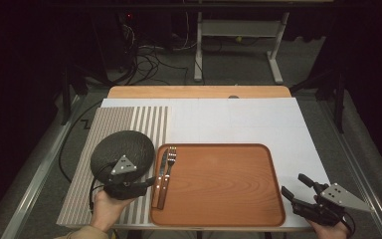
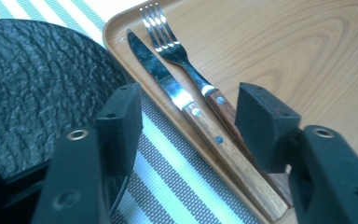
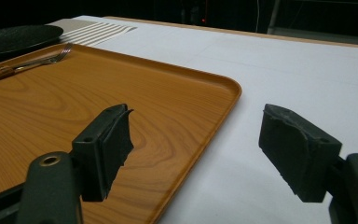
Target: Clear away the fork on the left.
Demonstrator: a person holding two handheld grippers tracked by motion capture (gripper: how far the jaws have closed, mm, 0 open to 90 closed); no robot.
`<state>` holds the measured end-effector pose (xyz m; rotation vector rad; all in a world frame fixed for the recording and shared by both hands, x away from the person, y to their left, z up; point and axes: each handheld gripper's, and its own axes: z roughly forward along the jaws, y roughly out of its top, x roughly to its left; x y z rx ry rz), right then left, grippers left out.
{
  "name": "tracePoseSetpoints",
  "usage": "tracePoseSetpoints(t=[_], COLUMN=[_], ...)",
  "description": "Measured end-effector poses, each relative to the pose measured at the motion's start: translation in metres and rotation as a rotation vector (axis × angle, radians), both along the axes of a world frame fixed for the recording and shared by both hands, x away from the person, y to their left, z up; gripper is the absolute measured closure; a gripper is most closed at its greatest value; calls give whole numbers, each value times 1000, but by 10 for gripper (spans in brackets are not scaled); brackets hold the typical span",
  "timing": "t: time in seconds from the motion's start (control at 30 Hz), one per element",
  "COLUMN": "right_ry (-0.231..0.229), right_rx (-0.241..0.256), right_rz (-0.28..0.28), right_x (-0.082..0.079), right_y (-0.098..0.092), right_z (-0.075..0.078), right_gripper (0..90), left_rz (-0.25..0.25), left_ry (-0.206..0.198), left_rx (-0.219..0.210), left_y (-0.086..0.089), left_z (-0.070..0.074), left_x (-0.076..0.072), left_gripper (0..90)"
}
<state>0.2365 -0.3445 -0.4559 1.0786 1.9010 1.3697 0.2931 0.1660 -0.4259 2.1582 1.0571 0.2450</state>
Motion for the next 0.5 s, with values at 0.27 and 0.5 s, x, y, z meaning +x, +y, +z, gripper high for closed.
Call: tracePoseSetpoints(t=[0.27, 0.5], right_ry=[2, 2], right_rx=[-1, -1], right_rz=[-2, -3], right_x=[0, 0], right_y=[0, 0], right_z=[0, 0], right_gripper=[256, 256], left_rz=[1, 18], left_ry=[-40, -72], left_rx=[-10, -37], left_y=[15, 29], left_z=[-2, -5], left_x=[-5, -10], left_gripper=[385, 384])
